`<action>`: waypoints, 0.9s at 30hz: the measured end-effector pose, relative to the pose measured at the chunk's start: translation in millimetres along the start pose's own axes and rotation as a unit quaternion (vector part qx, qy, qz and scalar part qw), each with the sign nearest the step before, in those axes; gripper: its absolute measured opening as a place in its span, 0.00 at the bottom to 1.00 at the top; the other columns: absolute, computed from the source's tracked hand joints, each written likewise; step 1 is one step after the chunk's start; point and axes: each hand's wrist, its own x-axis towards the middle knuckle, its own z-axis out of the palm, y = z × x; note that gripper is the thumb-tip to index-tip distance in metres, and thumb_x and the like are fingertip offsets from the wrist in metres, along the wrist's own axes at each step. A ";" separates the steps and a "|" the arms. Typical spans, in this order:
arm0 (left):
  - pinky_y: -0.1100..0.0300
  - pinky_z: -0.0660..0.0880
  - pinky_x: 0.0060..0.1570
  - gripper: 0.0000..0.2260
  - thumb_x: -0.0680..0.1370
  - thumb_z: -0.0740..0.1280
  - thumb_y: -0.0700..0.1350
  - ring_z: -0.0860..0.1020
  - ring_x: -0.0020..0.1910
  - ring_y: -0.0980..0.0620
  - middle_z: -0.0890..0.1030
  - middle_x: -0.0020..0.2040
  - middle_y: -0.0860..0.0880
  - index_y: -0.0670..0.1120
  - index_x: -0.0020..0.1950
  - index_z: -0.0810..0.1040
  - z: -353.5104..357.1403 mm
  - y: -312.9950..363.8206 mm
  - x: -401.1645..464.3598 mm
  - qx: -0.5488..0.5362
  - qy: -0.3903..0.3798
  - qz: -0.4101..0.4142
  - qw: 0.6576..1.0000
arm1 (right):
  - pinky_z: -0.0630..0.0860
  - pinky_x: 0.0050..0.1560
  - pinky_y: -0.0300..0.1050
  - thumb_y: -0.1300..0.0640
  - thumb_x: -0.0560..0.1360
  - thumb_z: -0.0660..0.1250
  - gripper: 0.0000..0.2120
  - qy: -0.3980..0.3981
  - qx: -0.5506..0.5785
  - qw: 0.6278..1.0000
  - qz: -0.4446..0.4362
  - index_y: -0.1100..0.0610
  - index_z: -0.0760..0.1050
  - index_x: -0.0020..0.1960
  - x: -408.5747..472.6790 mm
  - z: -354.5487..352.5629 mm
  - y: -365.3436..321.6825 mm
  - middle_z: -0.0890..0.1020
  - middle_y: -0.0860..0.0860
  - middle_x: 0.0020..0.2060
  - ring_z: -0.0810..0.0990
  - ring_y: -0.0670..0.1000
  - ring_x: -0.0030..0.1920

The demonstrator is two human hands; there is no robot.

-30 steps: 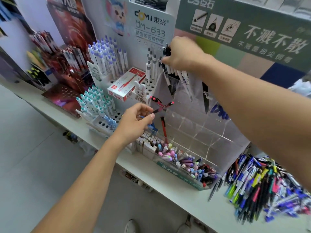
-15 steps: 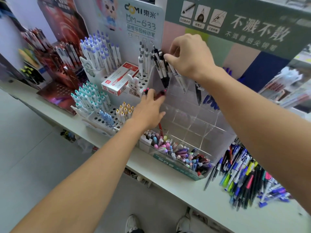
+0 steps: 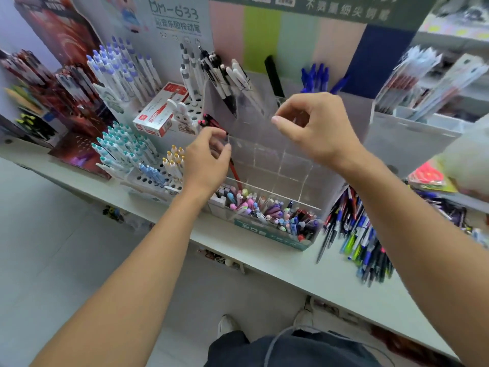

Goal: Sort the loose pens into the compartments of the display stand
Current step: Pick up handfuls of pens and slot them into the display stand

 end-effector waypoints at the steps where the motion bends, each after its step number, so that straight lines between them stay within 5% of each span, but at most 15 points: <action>1: 0.68 0.75 0.39 0.06 0.79 0.70 0.41 0.77 0.37 0.57 0.80 0.40 0.51 0.47 0.55 0.79 4.0 3.1 -13.3 -0.023 0.001 -0.011 1.000 | 0.73 0.38 0.31 0.53 0.77 0.71 0.07 0.000 0.017 1.000 0.017 0.55 0.85 0.45 -15.9 -3.3 7.4 0.83 0.45 0.36 0.78 0.41 0.34; 3: 0.66 0.75 0.36 0.03 0.78 0.71 0.41 0.78 0.34 0.56 0.81 0.37 0.51 0.48 0.51 0.80 18.6 11.8 -42.2 -0.057 -0.042 -0.024 0.997 | 0.74 0.37 0.34 0.54 0.77 0.72 0.07 0.025 0.057 0.996 0.070 0.56 0.85 0.43 -49.3 -9.4 26.0 0.83 0.46 0.34 0.78 0.42 0.33; 8: 0.64 0.76 0.40 0.04 0.77 0.72 0.43 0.77 0.33 0.61 0.82 0.38 0.53 0.47 0.52 0.83 106.6 56.7 -105.1 -0.019 -0.331 0.016 0.943 | 0.77 0.37 0.44 0.57 0.75 0.71 0.08 0.129 0.112 0.933 0.315 0.55 0.83 0.38 -133.4 -30.8 108.6 0.84 0.52 0.31 0.77 0.45 0.28; 10: 0.60 0.76 0.46 0.07 0.77 0.72 0.45 0.78 0.37 0.58 0.83 0.41 0.51 0.46 0.53 0.84 146.8 72.7 -123.9 0.039 -0.350 0.020 0.936 | 0.79 0.42 0.47 0.56 0.76 0.72 0.07 0.060 0.067 0.912 0.401 0.55 0.83 0.40 -169.3 -36.7 143.2 0.84 0.49 0.32 0.80 0.45 0.32; 12: 0.61 0.74 0.46 0.07 0.77 0.70 0.46 0.81 0.42 0.51 0.86 0.43 0.48 0.45 0.49 0.86 172.5 87.8 -133.0 0.098 -0.277 0.009 0.956 | 0.79 0.44 0.46 0.56 0.76 0.72 0.05 0.000 0.029 0.901 0.432 0.56 0.84 0.44 -199.3 -38.0 169.0 0.85 0.49 0.36 0.83 0.48 0.39; 15: 0.65 0.67 0.38 0.09 0.78 0.68 0.46 0.82 0.34 0.48 0.84 0.33 0.48 0.45 0.42 0.87 183.3 99.6 -130.6 0.125 -0.227 -0.014 0.966 | 0.79 0.51 0.45 0.57 0.77 0.69 0.08 -0.015 0.007 0.899 0.438 0.57 0.84 0.54 -222.9 -37.4 192.6 0.86 0.52 0.46 0.84 0.52 0.48; 19: 0.65 0.71 0.35 0.06 0.77 0.69 0.48 0.77 0.30 0.56 0.76 0.27 0.59 0.50 0.45 0.86 180.0 97.1 -132.7 0.146 -0.234 -0.005 0.961 | 0.75 0.66 0.53 0.57 0.80 0.65 0.17 -0.067 -0.037 0.924 0.375 0.59 0.76 0.69 -221.3 -29.1 201.6 0.81 0.54 0.64 0.79 0.55 0.64; 23: 0.55 0.80 0.47 0.09 0.79 0.67 0.44 0.83 0.40 0.51 0.84 0.41 0.50 0.45 0.56 0.83 194.1 89.2 -149.8 0.111 -0.305 -0.011 0.946 | 0.74 0.65 0.58 0.63 0.79 0.61 0.20 -0.174 -0.051 0.950 0.254 0.60 0.72 0.71 -185.7 1.2 200.9 0.76 0.57 0.68 0.74 0.60 0.67; 27: 0.50 0.77 0.47 0.17 0.80 0.61 0.37 0.80 0.50 0.42 0.81 0.50 0.43 0.42 0.69 0.69 202.6 86.0 -155.4 0.127 -0.300 -0.050 0.944 | 0.74 0.65 0.59 0.65 0.76 0.59 0.30 -0.260 -0.053 0.940 0.214 0.61 0.60 0.78 -139.0 37.4 220.3 0.63 0.58 0.77 0.72 0.63 0.70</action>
